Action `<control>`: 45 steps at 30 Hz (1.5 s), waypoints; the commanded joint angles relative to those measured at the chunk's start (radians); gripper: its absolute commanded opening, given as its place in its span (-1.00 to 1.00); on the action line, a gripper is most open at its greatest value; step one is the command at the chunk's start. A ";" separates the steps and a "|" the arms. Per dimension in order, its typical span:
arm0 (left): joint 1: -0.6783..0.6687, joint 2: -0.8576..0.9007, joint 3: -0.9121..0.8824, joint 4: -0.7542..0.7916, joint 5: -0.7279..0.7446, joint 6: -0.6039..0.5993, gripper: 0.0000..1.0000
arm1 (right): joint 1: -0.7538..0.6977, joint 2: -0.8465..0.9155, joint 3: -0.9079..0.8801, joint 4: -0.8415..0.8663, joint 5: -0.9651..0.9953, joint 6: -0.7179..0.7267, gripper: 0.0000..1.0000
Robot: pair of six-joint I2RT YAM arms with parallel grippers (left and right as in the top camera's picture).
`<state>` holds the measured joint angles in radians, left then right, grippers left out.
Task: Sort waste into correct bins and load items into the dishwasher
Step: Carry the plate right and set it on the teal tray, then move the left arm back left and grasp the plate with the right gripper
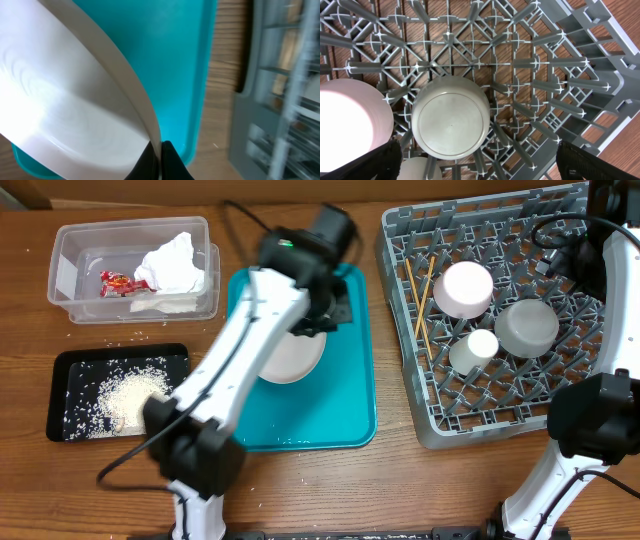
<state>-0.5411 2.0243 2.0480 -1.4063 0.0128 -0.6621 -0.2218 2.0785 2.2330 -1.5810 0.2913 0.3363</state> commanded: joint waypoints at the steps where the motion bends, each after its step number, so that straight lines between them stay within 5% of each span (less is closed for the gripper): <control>1: -0.033 0.103 -0.007 0.001 -0.158 -0.049 -0.92 | -0.001 -0.041 0.026 0.005 0.003 0.005 1.00; 8: -0.041 0.212 -0.007 -0.007 -0.044 -0.041 -0.85 | -0.001 -0.041 0.026 0.005 0.003 0.005 1.00; 12: -0.034 0.210 0.006 0.005 -0.038 0.014 0.19 | -0.001 -0.041 0.026 0.005 0.003 0.005 1.00; 14: -0.028 0.210 0.023 0.000 -0.038 0.070 0.50 | -0.001 -0.041 0.026 0.005 0.003 0.005 1.00; 21: 0.038 0.204 0.288 -0.152 -0.040 0.095 0.51 | -0.001 -0.041 0.026 0.102 -0.059 0.008 1.00; 32: 0.367 0.204 0.766 -0.283 -0.031 0.090 0.63 | 0.039 -0.040 0.019 0.108 -1.001 -0.010 1.00; 40: 0.610 0.205 0.776 -0.283 0.007 0.090 1.00 | 0.373 -0.032 -0.014 0.104 -0.684 -0.082 1.00; 45: 0.716 0.205 0.776 -0.283 -0.023 0.127 1.00 | 0.587 0.010 -0.047 0.147 -0.571 -0.074 1.00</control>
<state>0.1184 2.2425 2.8067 -1.6852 0.0105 -0.5762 0.2657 2.0792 2.2097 -1.4521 -0.3977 0.2741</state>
